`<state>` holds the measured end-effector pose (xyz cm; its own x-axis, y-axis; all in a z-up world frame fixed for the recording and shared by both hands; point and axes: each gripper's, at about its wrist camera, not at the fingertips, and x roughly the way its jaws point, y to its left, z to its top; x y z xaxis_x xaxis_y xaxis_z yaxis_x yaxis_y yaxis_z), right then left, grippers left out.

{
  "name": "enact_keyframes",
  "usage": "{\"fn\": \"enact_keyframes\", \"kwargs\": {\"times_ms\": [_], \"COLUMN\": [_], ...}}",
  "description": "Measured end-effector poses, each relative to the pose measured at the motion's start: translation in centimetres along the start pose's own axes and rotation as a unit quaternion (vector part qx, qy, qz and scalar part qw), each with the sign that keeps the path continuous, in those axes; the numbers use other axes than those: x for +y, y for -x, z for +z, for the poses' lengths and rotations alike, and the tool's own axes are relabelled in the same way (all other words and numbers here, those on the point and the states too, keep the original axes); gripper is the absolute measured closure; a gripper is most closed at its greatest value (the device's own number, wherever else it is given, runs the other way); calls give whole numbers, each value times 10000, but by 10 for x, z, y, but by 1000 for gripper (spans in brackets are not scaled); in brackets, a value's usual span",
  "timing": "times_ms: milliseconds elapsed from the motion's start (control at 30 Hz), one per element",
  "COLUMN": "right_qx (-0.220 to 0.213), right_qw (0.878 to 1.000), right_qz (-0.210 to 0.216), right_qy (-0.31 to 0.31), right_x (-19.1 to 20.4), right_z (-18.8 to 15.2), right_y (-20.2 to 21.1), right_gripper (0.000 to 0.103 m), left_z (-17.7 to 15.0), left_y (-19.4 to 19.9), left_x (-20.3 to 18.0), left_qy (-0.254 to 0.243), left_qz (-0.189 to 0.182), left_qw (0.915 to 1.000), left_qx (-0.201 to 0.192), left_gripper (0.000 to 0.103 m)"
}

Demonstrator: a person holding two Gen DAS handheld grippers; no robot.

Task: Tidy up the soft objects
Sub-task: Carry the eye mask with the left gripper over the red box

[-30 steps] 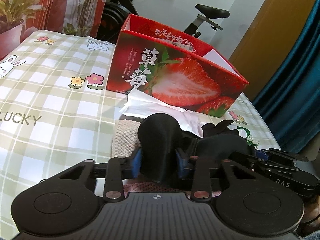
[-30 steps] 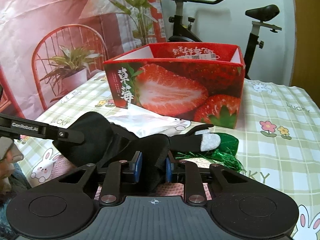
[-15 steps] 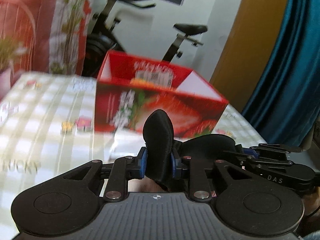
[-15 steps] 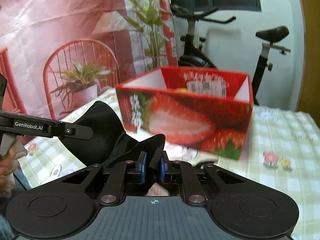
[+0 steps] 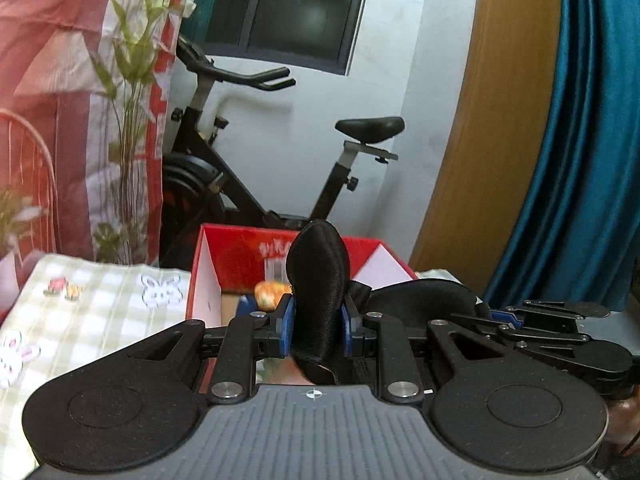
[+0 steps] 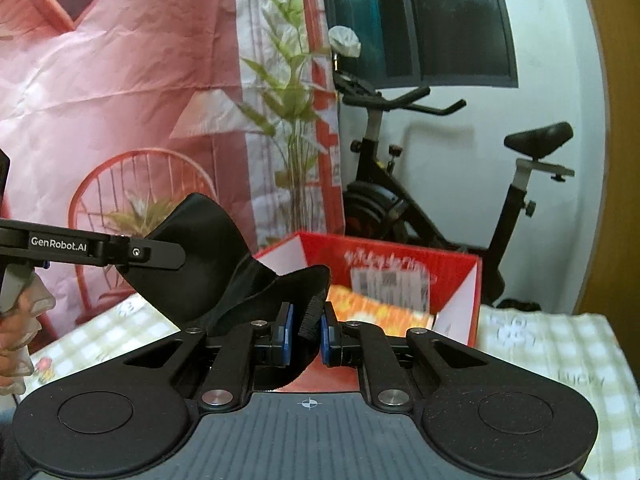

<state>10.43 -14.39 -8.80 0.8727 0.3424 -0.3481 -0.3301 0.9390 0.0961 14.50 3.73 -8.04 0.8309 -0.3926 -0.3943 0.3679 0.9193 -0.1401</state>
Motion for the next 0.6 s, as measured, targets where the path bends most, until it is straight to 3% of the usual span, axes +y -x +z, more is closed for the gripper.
{"fn": "enact_keyframes", "kwargs": {"times_ms": [267, 600], "right_qx": [61, 406], "right_qw": [9999, 9989], "right_qz": [-86, -210], "right_qy": [101, -117], "right_x": [-17, -39], "right_z": [27, 29], "right_y": [-38, -85], "right_gripper": [91, 91], "left_z": [22, 26], "left_y": [-32, -74], "left_x": [10, 26], "left_qy": [-38, 121], "left_qz": [17, 88], "left_qw": [10000, 9992], "left_qx": [70, 380], "left_gripper": [78, 78]}}
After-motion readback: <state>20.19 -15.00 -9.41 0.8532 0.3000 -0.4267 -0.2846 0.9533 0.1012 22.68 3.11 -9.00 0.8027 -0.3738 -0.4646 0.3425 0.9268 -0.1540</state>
